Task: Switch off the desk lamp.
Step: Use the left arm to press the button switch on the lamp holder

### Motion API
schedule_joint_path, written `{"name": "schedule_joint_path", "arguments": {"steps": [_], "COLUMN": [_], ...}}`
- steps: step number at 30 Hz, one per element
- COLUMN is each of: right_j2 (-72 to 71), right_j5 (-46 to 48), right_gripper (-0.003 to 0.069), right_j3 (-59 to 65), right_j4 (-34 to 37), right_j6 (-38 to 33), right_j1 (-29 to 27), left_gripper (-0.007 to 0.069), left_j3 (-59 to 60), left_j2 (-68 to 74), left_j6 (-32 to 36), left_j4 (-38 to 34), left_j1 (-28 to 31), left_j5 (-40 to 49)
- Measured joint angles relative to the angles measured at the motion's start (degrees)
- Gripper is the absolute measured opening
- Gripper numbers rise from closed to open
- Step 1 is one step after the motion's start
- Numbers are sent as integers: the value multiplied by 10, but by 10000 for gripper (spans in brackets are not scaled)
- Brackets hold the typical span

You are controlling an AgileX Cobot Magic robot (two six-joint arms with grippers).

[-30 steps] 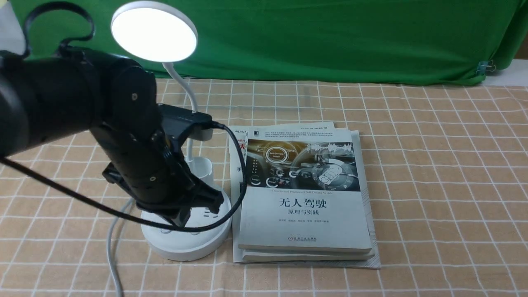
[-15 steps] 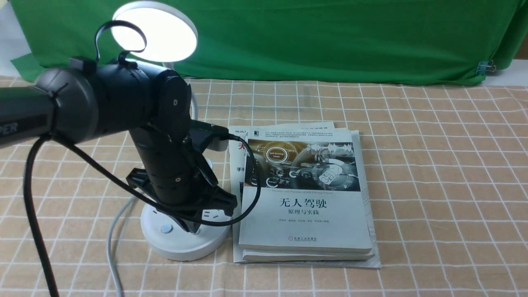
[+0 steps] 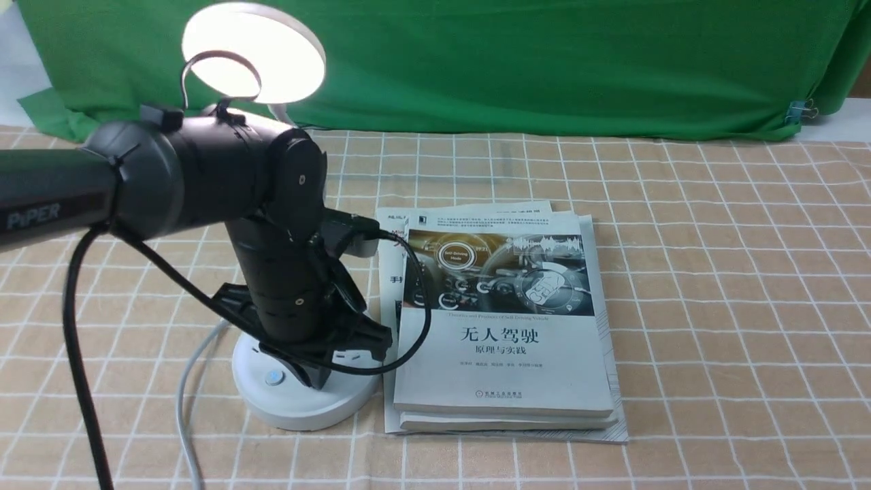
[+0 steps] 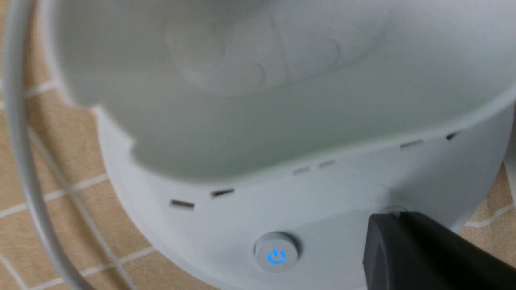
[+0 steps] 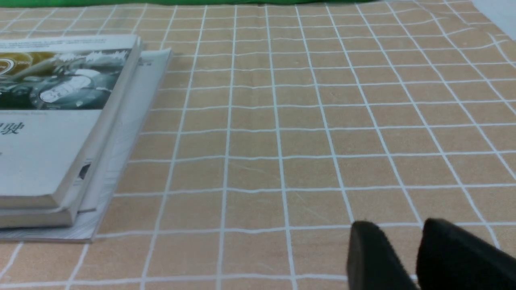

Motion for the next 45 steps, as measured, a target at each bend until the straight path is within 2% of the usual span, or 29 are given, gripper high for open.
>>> {"name": "schedule_joint_path", "arguments": {"steps": [38,43,45], "right_j2": [0,0,0], "right_j5": [0,0,0], "right_gripper": [242,242,242], "right_j3": [0,0,0], "right_j4": [0,0,0], "right_j6": [0,0,0], "right_j1": [0,0,0], "left_gripper": [5,5,5], "left_j3": [1,13,60], "left_j2": [8,-23,-84], "left_j6": [-7,-7,-7], "left_j4": [-14,-14,-21], "left_j1": [0,-1,-1], "left_j5": [-10,0,-18]}}
